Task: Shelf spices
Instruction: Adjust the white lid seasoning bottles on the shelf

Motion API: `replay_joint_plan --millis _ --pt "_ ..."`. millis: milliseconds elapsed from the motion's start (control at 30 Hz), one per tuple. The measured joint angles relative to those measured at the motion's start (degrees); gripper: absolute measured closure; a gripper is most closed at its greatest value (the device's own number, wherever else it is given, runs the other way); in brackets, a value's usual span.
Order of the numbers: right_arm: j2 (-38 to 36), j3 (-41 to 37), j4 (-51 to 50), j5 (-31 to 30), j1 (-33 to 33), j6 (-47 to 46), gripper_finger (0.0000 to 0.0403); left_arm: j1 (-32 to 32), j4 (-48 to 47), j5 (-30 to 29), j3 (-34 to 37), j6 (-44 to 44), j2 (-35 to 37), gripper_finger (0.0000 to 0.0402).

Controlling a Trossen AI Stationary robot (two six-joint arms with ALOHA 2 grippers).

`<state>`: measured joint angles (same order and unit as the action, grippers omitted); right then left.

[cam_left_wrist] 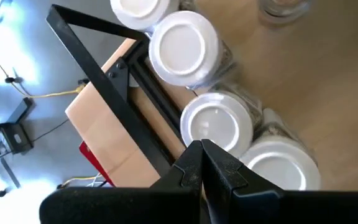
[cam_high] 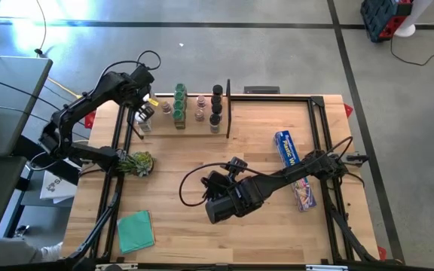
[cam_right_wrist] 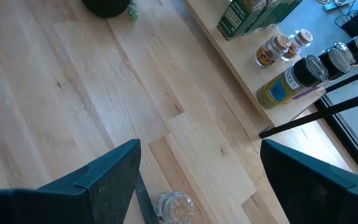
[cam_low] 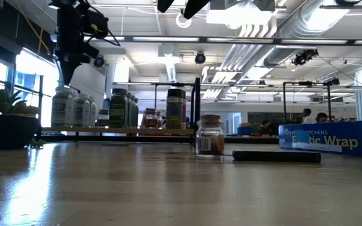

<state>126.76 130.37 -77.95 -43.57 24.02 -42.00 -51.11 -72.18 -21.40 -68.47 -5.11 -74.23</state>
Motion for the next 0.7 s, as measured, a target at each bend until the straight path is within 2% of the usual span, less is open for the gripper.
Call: replay_joint_plan --millis 267,700 --pt "0.0 0.0 0.0 0.0 0.0 0.0 0.0077 0.0 3.2 -0.8 3.9 0.4 -0.8 0.0402" --pt "0.0 0.0 0.0 0.0 0.0 0.0 0.0077 1.0 6.6 1.6 3.9 -0.5 -1.0 0.0402"
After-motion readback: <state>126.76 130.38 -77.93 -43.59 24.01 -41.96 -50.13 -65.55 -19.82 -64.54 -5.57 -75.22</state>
